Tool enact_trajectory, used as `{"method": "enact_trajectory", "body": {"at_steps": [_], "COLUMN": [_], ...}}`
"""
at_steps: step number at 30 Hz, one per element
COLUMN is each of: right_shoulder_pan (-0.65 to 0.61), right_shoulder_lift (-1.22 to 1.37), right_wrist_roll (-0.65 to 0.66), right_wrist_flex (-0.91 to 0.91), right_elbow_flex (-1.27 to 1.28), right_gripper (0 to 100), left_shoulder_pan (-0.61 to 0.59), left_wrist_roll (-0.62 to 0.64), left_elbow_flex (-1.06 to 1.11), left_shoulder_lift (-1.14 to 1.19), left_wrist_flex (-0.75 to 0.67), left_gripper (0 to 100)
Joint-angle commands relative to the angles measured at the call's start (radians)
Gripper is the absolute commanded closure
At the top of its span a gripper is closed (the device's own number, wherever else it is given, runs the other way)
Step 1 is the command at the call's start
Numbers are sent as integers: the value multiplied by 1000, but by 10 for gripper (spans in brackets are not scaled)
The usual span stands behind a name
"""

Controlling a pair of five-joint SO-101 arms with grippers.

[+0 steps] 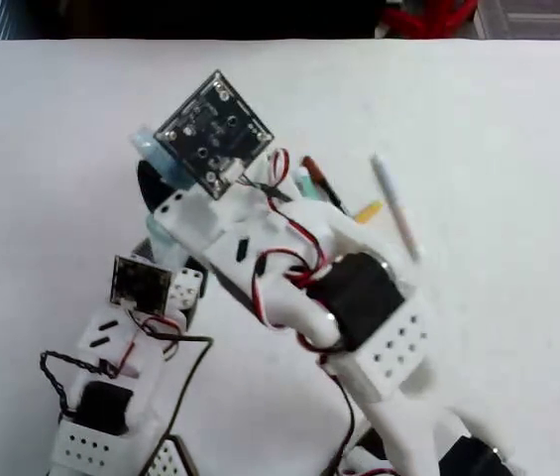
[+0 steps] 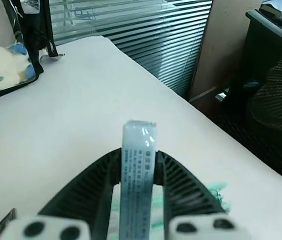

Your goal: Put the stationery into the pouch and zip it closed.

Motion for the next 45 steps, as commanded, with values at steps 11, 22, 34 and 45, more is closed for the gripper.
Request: {"method": "enact_trajectory", "body": {"at_steps": [11,22,34,45], "right_shoulder_pan": [36,47,42,88], "right_shoulder_lift": [-27,-28,-134,-297], "right_wrist_roll": [-12,-14,-12,-5], "right_wrist_flex": [-252,-493,-446,-390], "right_elbow_flex": [221,396,491,430], "right_gripper": [981,981,717,757], "left_shoulder_pan": [-10,-91,-88,-87], "left_wrist_roll": [3,95,89,89], "left_elbow_flex": [-6,-11,-6,-5], "left_shoulder_lift": [1,1,1,1], "left_wrist_flex": [-18,-17,-20,-20], "left_gripper": [878,762,762,762]}}
